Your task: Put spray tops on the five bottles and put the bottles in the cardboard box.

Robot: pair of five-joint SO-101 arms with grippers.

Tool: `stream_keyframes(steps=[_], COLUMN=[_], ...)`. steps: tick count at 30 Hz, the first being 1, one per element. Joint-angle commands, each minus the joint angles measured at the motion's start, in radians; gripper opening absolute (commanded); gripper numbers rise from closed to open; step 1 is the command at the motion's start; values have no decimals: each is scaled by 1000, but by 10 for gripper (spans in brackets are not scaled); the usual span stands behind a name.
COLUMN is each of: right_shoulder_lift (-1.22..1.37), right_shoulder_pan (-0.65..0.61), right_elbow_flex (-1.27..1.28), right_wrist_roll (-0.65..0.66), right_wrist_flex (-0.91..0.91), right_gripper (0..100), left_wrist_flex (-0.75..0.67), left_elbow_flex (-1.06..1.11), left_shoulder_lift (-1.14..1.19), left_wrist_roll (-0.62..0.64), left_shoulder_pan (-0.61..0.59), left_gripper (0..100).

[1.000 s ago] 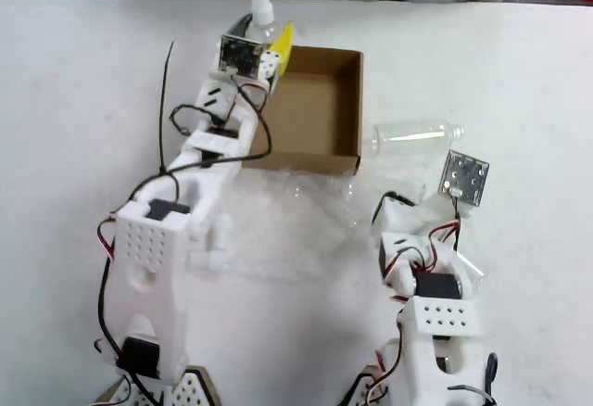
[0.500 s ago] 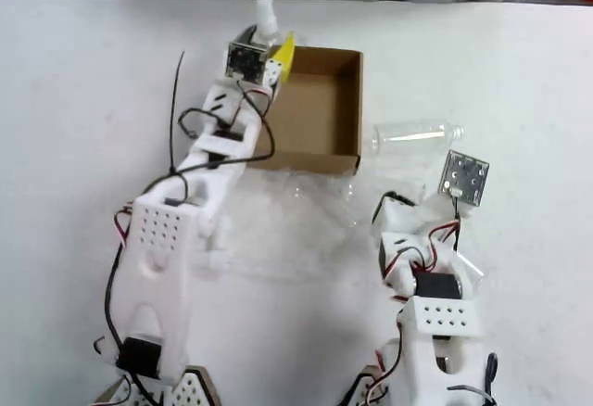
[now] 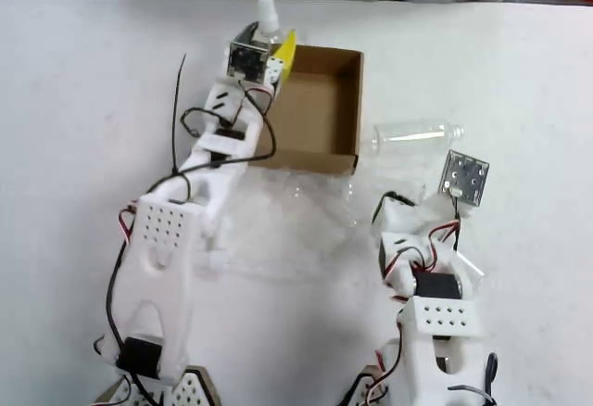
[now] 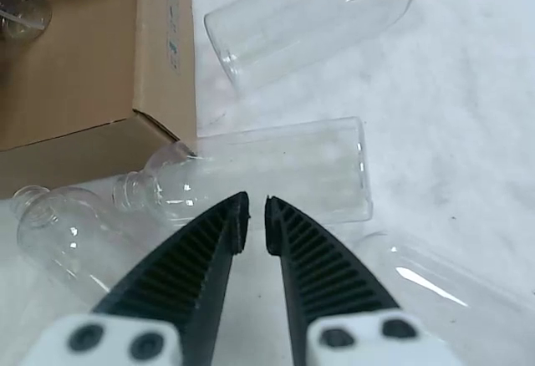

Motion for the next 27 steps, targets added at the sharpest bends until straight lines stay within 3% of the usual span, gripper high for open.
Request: stream_keyframes(steps=[1, 6, 10, 16, 27], right_shoulder_lift=[-13, -13, -13, -7, -5], right_shoulder_pan=[4, 4, 4, 4, 4], right_elbow_flex=[-9, -9, -9, -8, -8], right_wrist_roll=[14, 14, 18, 146, 146], right_wrist_flex=[-18, -19, -19, -19, -19], right_gripper=[21, 21, 21, 18, 17], left_wrist_flex=[103, 169, 258, 256, 264], left_elbow_flex=[-52, -44, 23, 109, 135], left_shoulder_lift=[-19, -51, -148, -234, -325], left_wrist_roll=[2, 2, 2, 2, 2], left_shoulder_pan=[-24, -25, -39, -42, -50], left_gripper=[227, 327, 331, 332, 329])
